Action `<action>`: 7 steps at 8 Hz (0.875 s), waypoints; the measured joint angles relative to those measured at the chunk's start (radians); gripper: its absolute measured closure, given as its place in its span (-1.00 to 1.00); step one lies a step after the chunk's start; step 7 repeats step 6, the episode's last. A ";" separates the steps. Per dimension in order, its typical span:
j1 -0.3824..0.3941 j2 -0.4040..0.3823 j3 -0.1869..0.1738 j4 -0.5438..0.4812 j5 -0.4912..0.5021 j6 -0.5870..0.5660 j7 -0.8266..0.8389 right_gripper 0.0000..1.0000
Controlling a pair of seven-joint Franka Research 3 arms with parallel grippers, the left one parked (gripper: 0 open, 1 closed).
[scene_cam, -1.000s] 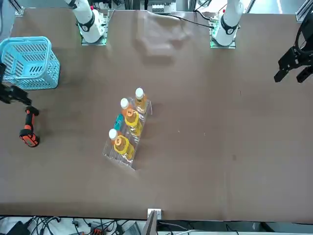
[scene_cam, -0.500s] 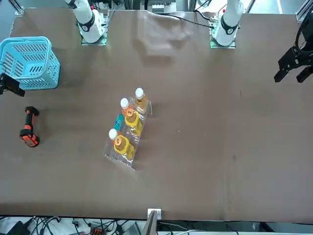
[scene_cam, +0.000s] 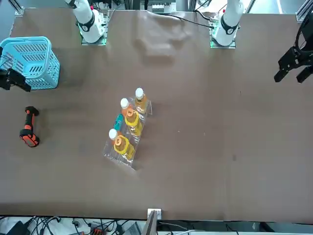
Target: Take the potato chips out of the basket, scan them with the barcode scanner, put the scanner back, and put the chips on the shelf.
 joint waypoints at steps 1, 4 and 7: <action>-0.001 -0.007 0.000 -0.008 0.000 0.002 0.000 -1.00; -0.011 -0.008 0.000 -0.017 0.000 0.008 0.000 -1.00; -0.015 -0.007 -0.001 -0.020 0.000 0.008 0.000 -1.00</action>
